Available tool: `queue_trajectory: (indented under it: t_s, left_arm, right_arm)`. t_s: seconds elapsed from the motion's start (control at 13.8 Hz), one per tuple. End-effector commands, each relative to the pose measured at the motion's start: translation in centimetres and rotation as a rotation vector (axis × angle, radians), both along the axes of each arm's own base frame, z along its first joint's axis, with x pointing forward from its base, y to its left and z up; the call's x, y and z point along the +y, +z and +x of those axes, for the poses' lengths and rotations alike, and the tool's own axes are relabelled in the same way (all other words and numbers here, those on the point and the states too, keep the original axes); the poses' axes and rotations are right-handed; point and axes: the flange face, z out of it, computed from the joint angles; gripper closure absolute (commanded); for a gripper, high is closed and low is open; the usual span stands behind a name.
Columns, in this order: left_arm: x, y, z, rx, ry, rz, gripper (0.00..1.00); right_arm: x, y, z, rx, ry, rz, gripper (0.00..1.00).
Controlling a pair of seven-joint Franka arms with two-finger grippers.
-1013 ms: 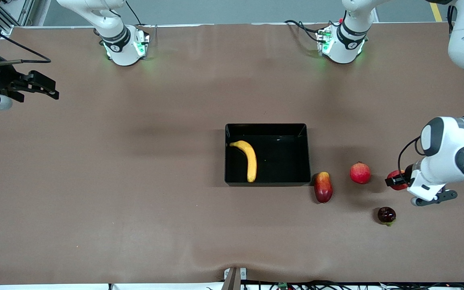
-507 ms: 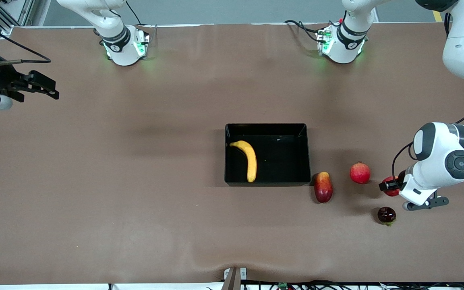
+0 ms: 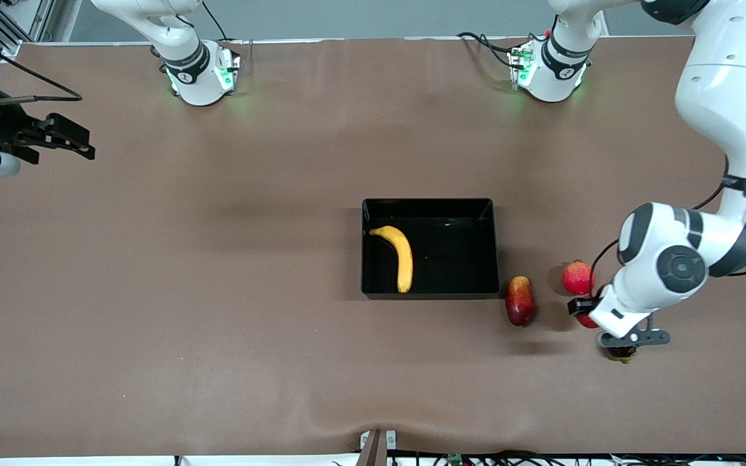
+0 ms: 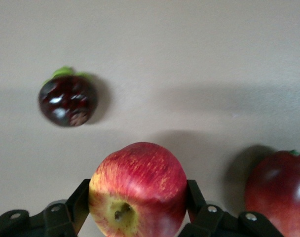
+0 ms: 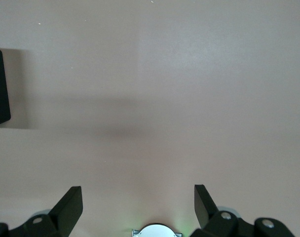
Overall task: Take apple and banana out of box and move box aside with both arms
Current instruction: 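Lower the apple onto the table near the plum and open the left gripper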
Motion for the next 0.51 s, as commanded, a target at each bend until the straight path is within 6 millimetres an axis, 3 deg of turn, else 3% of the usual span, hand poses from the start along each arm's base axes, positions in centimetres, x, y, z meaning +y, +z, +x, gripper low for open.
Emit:
queue_trajectory:
  t_s: [0.0, 0.22, 0.43]
  left_arm:
    - [-1.0, -1.9, 1.2, -0.009, -0.054, 0.042, 1.0]
    - [-1.6, -4.4, 1.2, 0.0, -0.064, 0.023, 1.0]
    - [-1.9, -5.7, 1.1, -0.003, -0.082, 0.031, 1.0]
  right_arm:
    - [0.2, 0.2, -0.3, 0.002, -0.013, 0.012, 0.0]
    - [0.2, 0.1, -0.3, 0.005, -0.013, 0.012, 0.0]
    - [0.2, 0.1, -0.3, 0.005, -0.013, 0.012, 0.0]
